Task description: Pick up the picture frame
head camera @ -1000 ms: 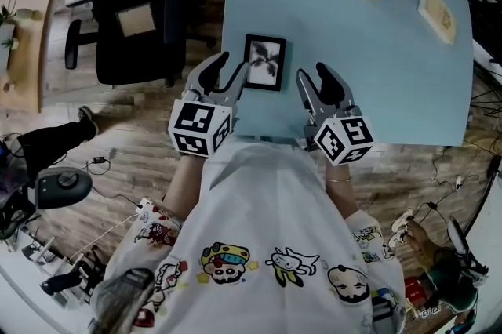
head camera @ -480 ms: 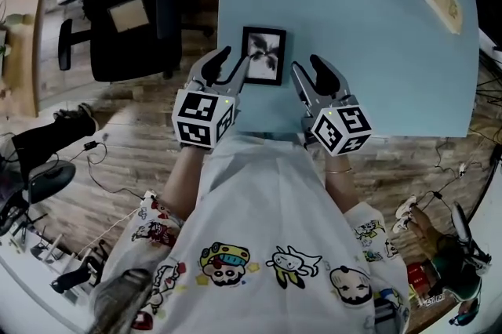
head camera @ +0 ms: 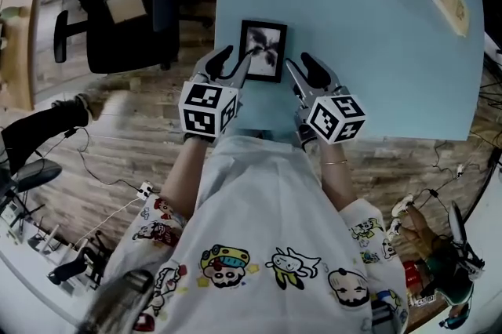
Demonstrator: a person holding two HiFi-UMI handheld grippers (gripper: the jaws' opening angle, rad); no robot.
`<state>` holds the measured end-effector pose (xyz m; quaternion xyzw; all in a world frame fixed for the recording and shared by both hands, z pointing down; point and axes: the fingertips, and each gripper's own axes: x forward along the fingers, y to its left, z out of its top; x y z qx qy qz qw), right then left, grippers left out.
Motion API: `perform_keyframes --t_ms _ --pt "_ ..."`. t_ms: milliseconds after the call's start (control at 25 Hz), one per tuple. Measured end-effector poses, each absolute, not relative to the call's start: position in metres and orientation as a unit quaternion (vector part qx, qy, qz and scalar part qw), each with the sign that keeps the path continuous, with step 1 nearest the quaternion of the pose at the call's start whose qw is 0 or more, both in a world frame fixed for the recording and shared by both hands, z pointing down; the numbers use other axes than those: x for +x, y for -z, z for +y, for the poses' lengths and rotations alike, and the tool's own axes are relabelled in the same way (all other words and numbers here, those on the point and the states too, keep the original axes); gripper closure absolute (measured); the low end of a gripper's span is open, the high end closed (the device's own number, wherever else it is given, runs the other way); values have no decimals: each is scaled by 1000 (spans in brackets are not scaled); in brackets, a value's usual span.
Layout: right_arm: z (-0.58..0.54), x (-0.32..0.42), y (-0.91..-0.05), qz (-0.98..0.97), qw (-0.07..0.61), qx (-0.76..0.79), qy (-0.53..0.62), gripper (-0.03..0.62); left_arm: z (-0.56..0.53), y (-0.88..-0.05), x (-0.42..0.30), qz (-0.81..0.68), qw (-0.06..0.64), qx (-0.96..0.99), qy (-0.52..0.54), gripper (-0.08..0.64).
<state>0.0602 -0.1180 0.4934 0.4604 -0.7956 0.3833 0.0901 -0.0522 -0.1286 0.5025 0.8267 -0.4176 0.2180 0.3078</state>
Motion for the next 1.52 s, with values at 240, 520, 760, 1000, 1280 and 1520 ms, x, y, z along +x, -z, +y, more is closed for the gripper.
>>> perform_keyframes --t_ms 240,520,760,1000,1280,1520 --pt "-123 59 -513 -787 86 453 -409 397 -132 -527 -49 -417 320 818 -233 405" --pt "-126 56 -524 -780 80 452 -426 399 -138 -548 -49 -417 336 809 -243 420" --pt "-128 55 -528 -777 80 453 -430 399 -141 -564 -47 -413 346 803 -255 420" --pt "-129 57 -532 -772 75 455 -438 400 -144 -574 -45 -414 356 796 -261 423" --pt "-128 57 -536 -772 77 449 -444 402 -144 -579 -46 -428 368 784 -259 457" --pt "-126 53 -540 -769 79 437 -459 407 -145 -579 -48 -439 385 774 -245 476"
